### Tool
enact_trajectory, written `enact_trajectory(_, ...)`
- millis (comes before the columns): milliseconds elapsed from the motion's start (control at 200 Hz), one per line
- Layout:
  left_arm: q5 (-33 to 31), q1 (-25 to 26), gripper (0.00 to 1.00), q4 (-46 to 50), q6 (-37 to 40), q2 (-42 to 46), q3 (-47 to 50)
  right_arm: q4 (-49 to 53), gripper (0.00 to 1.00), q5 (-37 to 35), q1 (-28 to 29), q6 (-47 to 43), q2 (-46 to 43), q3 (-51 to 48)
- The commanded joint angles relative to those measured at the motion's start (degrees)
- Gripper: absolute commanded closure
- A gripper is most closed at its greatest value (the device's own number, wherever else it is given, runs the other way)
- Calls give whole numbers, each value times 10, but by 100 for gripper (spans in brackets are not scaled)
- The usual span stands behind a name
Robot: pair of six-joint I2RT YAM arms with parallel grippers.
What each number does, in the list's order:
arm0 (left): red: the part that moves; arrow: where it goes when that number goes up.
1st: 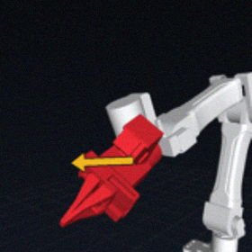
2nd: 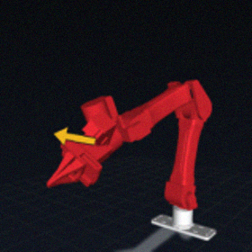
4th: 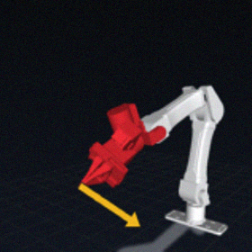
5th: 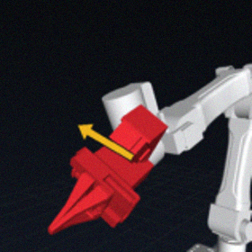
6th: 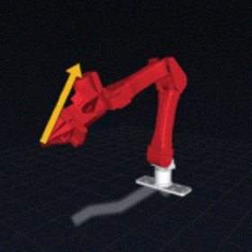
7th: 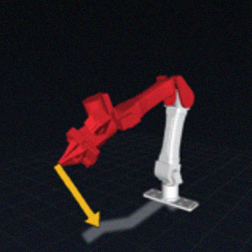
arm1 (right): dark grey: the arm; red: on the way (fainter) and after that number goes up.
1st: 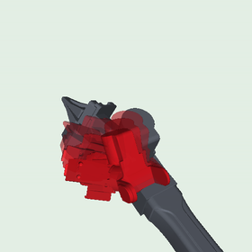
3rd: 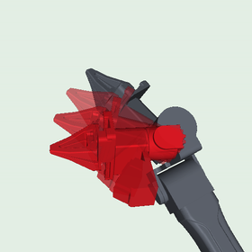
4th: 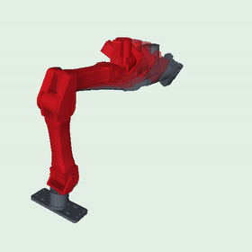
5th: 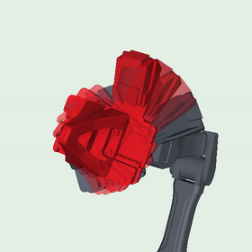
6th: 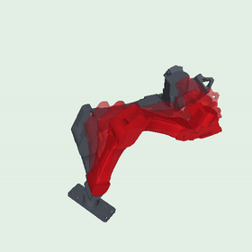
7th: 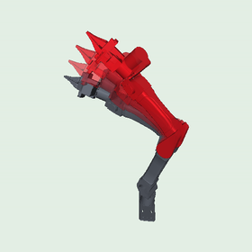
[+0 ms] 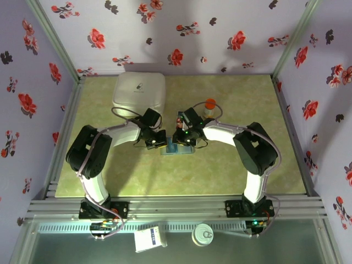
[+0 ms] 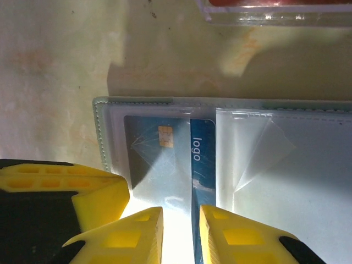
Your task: Take the credit cards out of the card holder
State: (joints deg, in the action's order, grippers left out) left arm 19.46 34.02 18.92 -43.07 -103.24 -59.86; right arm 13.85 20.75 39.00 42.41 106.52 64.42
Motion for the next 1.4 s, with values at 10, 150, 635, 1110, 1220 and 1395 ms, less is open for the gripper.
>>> enact_trajectory(10,-10,2,100,20,15,-12,-5,17,76,-4,-2,-12,19,6)
enact_trajectory(150,-19,3,100,29,14,-16,-3,22,75,-12,-3,-15,24,5)
enact_trajectory(635,-19,3,100,30,16,-26,-1,-39,77,42,-6,11,22,-10)
enact_trajectory(1110,-21,3,100,33,18,-27,1,-87,78,70,-12,25,12,-35)
enact_trajectory(1220,-25,3,100,35,20,-25,1,-79,76,60,-15,23,20,-39)
enact_trajectory(1395,-28,3,100,41,21,-24,0,-87,75,73,-18,30,35,-43)
